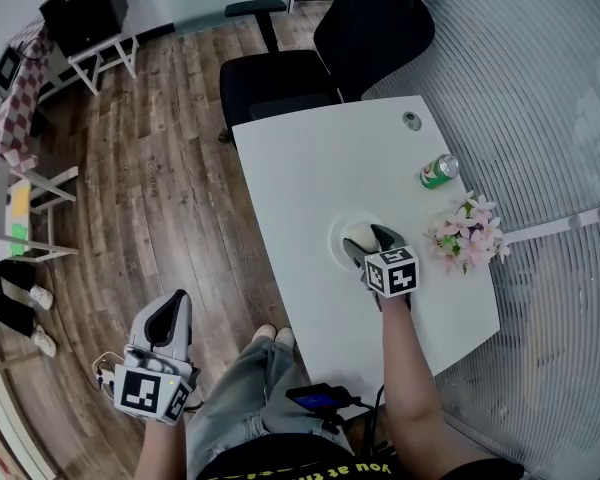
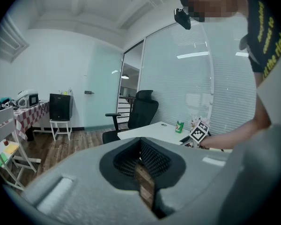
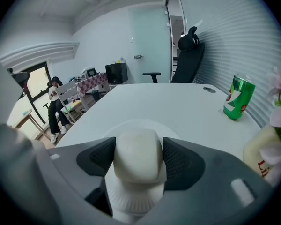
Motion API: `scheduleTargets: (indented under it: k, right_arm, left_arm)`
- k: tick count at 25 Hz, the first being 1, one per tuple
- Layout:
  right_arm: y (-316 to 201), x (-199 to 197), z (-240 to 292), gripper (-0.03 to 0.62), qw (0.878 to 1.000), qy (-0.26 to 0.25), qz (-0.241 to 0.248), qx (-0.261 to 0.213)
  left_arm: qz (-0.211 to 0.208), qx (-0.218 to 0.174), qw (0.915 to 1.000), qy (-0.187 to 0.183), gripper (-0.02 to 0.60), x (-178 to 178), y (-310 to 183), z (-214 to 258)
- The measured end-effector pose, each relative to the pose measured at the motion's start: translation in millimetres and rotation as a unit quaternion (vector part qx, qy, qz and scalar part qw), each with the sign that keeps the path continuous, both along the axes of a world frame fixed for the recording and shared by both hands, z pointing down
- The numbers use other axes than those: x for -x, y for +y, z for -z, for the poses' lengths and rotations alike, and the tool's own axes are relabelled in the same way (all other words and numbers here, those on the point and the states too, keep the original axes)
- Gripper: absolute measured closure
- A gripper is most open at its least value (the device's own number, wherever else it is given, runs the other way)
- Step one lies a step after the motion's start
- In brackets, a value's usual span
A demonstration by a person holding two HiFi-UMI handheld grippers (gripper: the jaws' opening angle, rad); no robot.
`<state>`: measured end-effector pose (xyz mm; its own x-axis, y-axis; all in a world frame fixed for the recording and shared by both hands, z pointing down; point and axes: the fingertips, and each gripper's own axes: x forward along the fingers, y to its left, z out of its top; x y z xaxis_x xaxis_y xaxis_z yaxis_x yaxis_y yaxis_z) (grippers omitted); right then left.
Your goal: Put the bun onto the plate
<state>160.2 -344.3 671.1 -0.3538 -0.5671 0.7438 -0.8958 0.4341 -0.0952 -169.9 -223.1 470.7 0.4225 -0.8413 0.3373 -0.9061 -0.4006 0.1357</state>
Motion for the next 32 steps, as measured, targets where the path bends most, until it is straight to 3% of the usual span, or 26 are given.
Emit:
scheduleTargets:
  k: [13, 17, 24, 32]
  right_arm:
    - [1, 2, -3, 0.263, 1.0, 0.004, 0.013, 0.0]
    - [3, 8, -3, 0.23, 1.0, 0.004, 0.029, 0.002]
    - [0, 6, 23, 0.229, 0.999, -0.016, 0.01, -0.04]
    - [7, -1, 45, 0.431, 0.997, -0.024, -0.005, -0.073]
  left_arm:
    - [-0.007, -0.003, 1.0, 0.001, 0.578, -5, -4, 1]
    - [-0.006, -0.003, 1.0, 0.001, 0.578, -4, -4, 2]
    - [-0.006, -0.007, 0.9999, 0.003, 0.578, -6, -1, 5]
    - [-0.01, -0.013, 0.9998, 0.007, 0.578, -10, 0, 7]
